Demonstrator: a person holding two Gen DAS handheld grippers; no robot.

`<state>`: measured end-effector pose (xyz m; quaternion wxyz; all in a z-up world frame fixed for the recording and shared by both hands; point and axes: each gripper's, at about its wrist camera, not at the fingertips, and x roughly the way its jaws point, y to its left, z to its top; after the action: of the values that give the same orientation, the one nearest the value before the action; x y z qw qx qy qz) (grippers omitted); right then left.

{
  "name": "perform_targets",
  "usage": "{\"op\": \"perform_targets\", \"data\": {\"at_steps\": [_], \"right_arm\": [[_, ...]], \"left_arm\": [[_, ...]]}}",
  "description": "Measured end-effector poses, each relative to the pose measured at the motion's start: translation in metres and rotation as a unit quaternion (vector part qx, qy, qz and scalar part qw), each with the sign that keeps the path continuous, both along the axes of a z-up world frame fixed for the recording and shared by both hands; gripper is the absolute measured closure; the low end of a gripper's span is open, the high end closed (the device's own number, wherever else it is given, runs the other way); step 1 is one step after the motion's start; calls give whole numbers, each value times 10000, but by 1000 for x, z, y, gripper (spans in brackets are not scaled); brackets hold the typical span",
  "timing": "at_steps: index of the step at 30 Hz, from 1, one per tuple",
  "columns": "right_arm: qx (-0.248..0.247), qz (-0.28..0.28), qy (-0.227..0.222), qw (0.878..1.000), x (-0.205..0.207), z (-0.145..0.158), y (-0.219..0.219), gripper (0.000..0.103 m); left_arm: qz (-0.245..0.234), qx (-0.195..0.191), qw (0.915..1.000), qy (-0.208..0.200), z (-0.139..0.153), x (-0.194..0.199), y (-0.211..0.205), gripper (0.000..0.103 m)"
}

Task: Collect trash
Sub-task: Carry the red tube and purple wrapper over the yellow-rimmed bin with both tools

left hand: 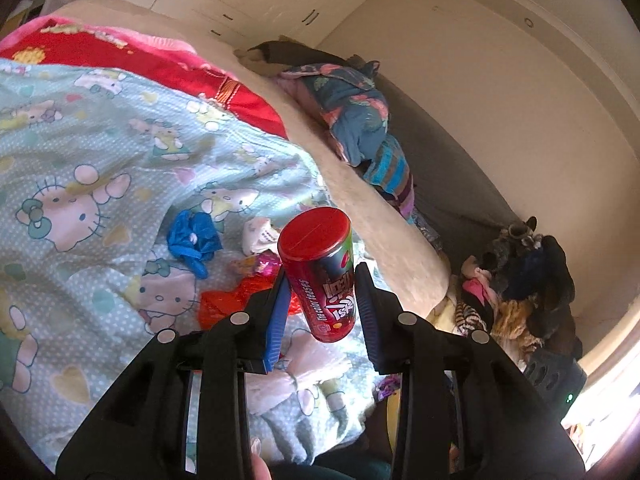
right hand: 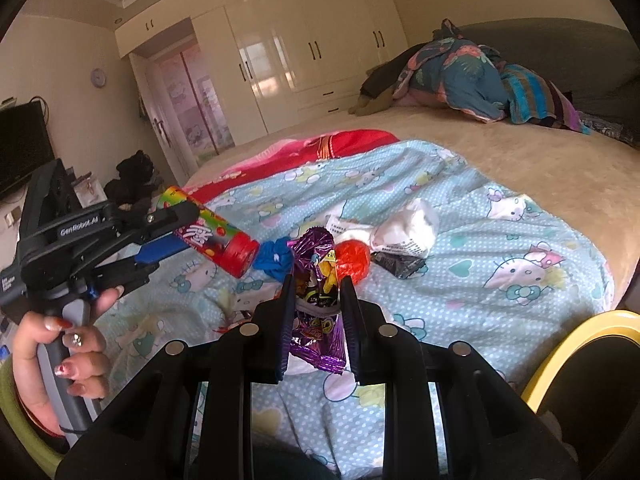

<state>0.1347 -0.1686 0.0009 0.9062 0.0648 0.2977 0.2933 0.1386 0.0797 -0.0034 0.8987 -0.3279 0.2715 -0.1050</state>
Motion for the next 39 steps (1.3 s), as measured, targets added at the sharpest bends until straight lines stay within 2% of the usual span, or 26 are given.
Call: {"op": "perform_targets", "data": {"at_steps": [17, 39], "right_arm": [[143, -438, -148, 9988, -4, 15, -39, 81], [264, -1108, -213, 9933, -10, 22, -101, 81]], "left_arm": [[-360, 399, 9983, -227, 18, -11, -32, 77], [-996, 831, 9909, -352, 26, -22, -87, 77]]}}
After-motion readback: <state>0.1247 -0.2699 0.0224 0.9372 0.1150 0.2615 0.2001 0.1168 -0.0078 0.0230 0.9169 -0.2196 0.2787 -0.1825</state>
